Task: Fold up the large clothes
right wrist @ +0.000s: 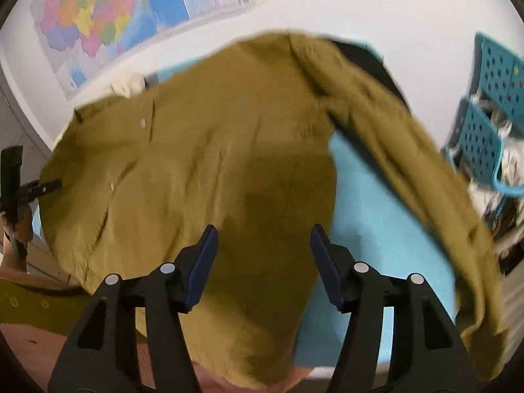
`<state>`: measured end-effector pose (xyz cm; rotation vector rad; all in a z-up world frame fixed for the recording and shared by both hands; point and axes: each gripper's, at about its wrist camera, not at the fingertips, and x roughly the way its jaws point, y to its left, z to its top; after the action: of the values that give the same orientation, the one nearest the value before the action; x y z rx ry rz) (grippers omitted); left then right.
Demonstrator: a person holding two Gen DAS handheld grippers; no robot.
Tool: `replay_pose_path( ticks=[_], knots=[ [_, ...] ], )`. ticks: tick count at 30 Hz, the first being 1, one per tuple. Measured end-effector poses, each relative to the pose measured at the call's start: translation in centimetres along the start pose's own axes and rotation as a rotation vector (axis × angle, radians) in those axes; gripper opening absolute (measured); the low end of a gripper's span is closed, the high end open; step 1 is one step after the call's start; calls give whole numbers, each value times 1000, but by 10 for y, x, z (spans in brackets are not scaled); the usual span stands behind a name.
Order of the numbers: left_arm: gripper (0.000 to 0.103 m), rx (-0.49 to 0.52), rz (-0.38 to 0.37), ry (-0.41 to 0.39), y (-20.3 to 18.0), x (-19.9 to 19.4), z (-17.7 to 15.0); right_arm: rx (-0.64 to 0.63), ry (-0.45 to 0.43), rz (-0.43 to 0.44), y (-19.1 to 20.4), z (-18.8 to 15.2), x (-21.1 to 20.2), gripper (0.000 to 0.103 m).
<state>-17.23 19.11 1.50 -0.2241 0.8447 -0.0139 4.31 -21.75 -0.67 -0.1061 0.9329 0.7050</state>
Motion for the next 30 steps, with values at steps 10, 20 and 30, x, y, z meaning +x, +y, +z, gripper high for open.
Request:
replay_pose_path(
  ticks=[10,20,30],
  knots=[
    [79,136,176,-249,-3,-49,98,-158,-166,0,38,139,34,80],
    [79,106,270,58,20,128,217,-177,-51,-48,32,265,154,88],
    [88,82,254,365,45,263,245,-281,165,-4,32,280,221,80]
  ],
)
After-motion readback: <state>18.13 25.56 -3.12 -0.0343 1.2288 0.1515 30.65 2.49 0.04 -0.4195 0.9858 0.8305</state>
